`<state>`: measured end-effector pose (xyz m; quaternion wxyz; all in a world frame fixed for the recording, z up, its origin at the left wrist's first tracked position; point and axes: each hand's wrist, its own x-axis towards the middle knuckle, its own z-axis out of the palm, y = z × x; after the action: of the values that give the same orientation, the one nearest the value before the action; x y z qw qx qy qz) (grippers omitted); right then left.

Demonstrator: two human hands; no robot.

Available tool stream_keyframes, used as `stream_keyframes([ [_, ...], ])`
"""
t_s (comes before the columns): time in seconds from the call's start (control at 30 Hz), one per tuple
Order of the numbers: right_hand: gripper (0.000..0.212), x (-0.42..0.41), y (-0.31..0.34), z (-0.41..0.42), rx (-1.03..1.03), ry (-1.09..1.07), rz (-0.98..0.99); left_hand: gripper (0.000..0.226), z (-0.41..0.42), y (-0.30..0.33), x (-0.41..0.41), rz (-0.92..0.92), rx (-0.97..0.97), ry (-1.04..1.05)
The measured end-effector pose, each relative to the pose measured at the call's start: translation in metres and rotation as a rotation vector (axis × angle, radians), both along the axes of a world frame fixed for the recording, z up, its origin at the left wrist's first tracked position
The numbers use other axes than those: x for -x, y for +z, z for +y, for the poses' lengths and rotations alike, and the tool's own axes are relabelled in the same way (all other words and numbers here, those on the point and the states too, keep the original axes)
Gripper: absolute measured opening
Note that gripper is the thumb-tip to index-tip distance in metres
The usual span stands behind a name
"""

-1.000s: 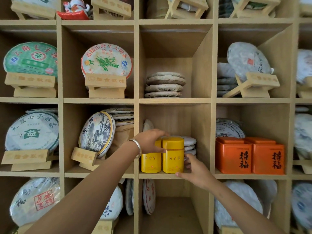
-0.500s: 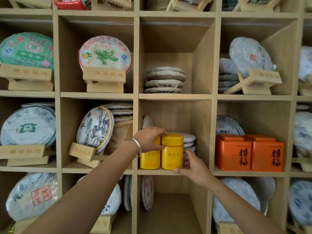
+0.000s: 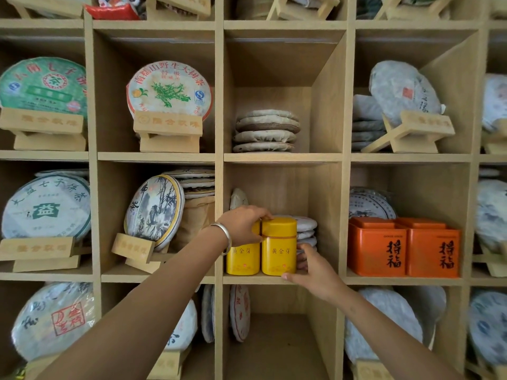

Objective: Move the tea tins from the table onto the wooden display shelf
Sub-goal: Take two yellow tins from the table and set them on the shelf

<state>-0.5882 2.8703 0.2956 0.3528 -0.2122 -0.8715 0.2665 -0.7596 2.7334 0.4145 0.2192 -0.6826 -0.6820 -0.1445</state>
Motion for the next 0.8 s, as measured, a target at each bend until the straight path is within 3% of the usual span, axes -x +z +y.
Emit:
stream_keyframes([
  [0.8, 0.073, -0.0013, 0.0047, -0.0019, 0.013, -0.021, -0.066, 0.046, 0.0035, 0.0056, -0.0104, -0.067, 0.012, 0.004],
])
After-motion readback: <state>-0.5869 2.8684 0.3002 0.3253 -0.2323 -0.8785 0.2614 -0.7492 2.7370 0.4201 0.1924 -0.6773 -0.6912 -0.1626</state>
